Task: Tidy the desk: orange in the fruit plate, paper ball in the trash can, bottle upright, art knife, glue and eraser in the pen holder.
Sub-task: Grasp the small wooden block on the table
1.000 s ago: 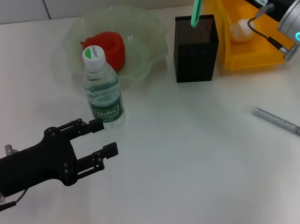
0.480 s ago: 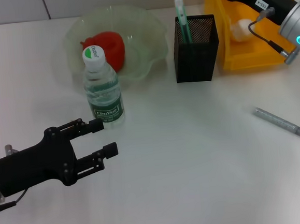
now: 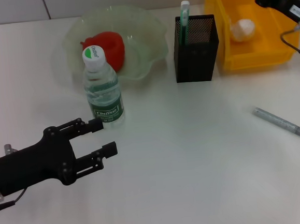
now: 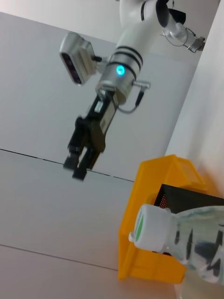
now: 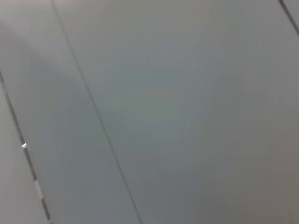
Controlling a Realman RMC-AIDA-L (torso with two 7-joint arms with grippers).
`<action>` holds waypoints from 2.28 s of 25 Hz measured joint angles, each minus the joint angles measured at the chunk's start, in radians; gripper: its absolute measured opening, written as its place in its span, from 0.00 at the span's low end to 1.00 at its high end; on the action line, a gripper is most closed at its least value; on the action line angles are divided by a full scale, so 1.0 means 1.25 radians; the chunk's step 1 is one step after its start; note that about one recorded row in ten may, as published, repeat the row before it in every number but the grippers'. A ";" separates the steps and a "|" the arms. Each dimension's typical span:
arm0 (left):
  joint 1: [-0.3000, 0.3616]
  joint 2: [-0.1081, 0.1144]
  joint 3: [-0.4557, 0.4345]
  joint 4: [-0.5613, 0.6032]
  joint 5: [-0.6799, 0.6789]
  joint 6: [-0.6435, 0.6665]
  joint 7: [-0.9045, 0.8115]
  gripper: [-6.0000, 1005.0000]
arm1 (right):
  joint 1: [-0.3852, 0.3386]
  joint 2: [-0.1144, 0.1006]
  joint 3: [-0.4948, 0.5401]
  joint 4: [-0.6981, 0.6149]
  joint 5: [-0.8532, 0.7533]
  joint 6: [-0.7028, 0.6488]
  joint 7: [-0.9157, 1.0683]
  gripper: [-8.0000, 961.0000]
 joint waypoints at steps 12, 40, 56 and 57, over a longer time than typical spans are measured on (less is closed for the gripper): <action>-0.009 0.020 0.000 0.007 0.000 -0.007 -0.043 0.66 | -0.164 -0.023 0.258 -0.312 -0.562 -0.205 0.241 0.63; -0.239 -0.001 -0.017 0.442 0.701 -0.111 -0.607 0.66 | -0.093 -0.026 0.285 -0.205 -0.789 -0.385 0.102 0.72; -0.288 -0.025 0.014 0.370 0.791 -0.213 -0.603 0.65 | -0.063 -0.023 0.284 -0.177 -0.825 -0.383 0.108 0.72; -0.288 -0.025 0.014 0.370 0.791 -0.213 -0.603 0.65 | -0.063 -0.023 0.284 -0.177 -0.825 -0.383 0.108 0.72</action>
